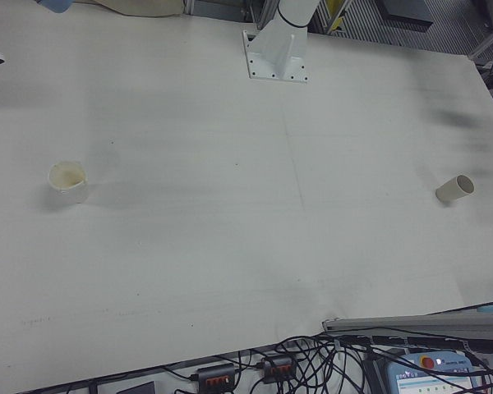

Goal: Pour water

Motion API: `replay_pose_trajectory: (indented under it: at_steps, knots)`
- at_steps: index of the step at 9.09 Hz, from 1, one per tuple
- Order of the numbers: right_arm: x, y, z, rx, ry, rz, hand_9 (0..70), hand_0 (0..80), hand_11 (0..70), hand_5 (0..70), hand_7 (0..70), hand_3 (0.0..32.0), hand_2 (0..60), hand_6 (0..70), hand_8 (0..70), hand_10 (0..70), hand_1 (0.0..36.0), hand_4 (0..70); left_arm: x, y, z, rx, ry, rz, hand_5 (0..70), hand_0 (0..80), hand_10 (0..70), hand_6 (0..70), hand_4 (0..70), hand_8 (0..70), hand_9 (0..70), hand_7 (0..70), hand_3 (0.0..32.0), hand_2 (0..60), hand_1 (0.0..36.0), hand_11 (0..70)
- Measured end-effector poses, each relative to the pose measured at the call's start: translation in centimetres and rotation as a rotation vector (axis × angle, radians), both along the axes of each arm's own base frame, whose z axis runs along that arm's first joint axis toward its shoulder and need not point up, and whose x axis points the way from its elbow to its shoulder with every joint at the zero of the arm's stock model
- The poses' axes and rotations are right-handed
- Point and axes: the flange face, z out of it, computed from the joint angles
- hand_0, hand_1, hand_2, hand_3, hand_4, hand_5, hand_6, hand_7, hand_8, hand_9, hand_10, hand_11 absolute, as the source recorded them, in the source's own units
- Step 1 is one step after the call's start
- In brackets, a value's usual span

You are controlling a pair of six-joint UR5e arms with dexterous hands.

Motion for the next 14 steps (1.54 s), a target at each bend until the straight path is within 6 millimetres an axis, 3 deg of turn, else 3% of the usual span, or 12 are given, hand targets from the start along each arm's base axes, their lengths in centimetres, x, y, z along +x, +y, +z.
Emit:
replay_pose_trajectory:
  at_steps: [1, 2, 3, 4, 5, 6, 8, 11, 12, 14]
  knots:
    - [0.1, 1.0, 2.0, -0.042, 0.012, -0.002, 30.0, 41.7, 36.5, 70.0, 43.5, 0.0, 18.1, 23.4, 19.8, 24.7, 8.1, 4.4, 0.0, 0.7, 1.5, 0.024, -0.047, -0.005, 0.0, 49.8, 0.0, 0.3, 10.8, 0.0, 1.1, 12.8, 19.0, 0.0, 10.7, 1.2]
    - [0.2, 1.5, 3.3, -0.068, 0.03, -0.005, 32.5, 40.6, 39.1, 70.0, 44.4, 0.0, 17.5, 24.2, 21.4, 26.5, 7.2, 4.5, 0.2, 0.9, 3.9, 0.025, -0.072, -0.004, 0.0, 45.7, 0.0, 1.4, 13.5, 0.0, 0.9, 11.5, 16.2, 0.0, 4.6, 0.6]
    - [0.2, 1.8, 4.2, -0.083, 0.049, -0.007, 37.1, 40.7, 43.0, 70.0, 48.9, 0.0, 17.6, 27.7, 24.8, 29.6, 6.8, 4.7, 0.7, 0.9, 6.1, 0.021, -0.093, 0.007, 0.0, 42.9, 0.0, 1.6, 14.8, 0.0, 0.7, 10.9, 16.0, 0.0, 2.2, 0.0]
    - [0.2, 1.9, 4.7, -0.091, 0.059, -0.01, 43.7, 40.8, 52.3, 70.0, 54.6, 0.0, 17.9, 32.2, 30.2, 36.9, 6.1, 5.1, 1.7, 0.2, 7.4, 0.022, -0.112, 0.027, 0.0, 43.6, 0.0, 1.7, 14.8, 0.0, 0.8, 11.1, 15.4, 0.0, 2.8, 0.0]
    - [0.2, 1.9, 4.8, -0.093, 0.064, -0.011, 49.6, 40.4, 62.3, 70.0, 59.6, 0.0, 18.6, 36.4, 35.4, 44.2, 5.4, 5.2, 3.0, -1.0, 8.7, 0.018, -0.124, 0.052, 0.0, 46.7, 0.0, 1.1, 13.0, 0.0, 1.0, 12.0, 15.6, 0.0, 5.9, 0.0]
    - [0.1, 1.9, 4.8, -0.092, 0.066, -0.014, 50.2, 40.1, 63.7, 70.0, 59.7, 0.0, 19.3, 36.8, 35.9, 45.1, 5.4, 5.2, 4.1, -2.3, 9.8, 0.013, -0.131, 0.07, 0.0, 47.8, 0.0, 1.5, 13.0, 0.0, 1.2, 13.0, 14.6, 0.0, 8.2, 0.0]
    - [0.0, 1.7, 4.8, -0.09, 0.068, -0.013, 47.3, 40.9, 56.4, 70.0, 56.9, 0.0, 19.4, 35.4, 33.3, 40.1, 6.3, 6.5, 6.4, -4.4, 11.4, 0.006, -0.15, 0.104, 0.0, 48.8, 0.8, 1.8, 19.0, 0.0, 0.7, 10.9, 9.6, 5.6, 10.9, 2.8]
    - [-0.2, 0.6, 4.1, -0.071, 0.067, -0.01, 46.2, 41.9, 52.2, 70.0, 56.8, 0.0, 19.1, 35.8, 32.3, 36.8, 6.7, 7.9, 9.4, -4.2, 15.5, -0.007, -0.158, 0.093, 0.0, 47.2, 0.2, 0.1, 16.2, 0.0, 0.8, 11.0, 11.0, 7.1, 9.4, 1.7]
    - [-0.3, 0.3, 3.9, -0.067, 0.067, -0.011, 45.9, 41.9, 51.8, 70.0, 56.2, 0.0, 19.3, 35.6, 32.1, 36.5, 6.8, 8.5, 10.0, -4.2, 16.2, -0.004, -0.159, 0.089, 0.0, 45.9, 0.1, 0.2, 16.0, 0.0, 0.8, 11.2, 12.2, 5.5, 6.9, 1.3]
    - [-0.4, 0.2, 3.8, -0.064, 0.067, -0.014, 44.1, 42.1, 49.8, 70.0, 54.2, 0.0, 18.5, 34.0, 30.6, 34.9, 6.9, 7.6, 13.0, -4.5, 16.3, 0.014, -0.172, 0.111, 0.0, 46.0, 0.0, 0.0, 15.2, 0.0, 0.7, 10.8, 12.2, 5.0, 7.0, 0.1]
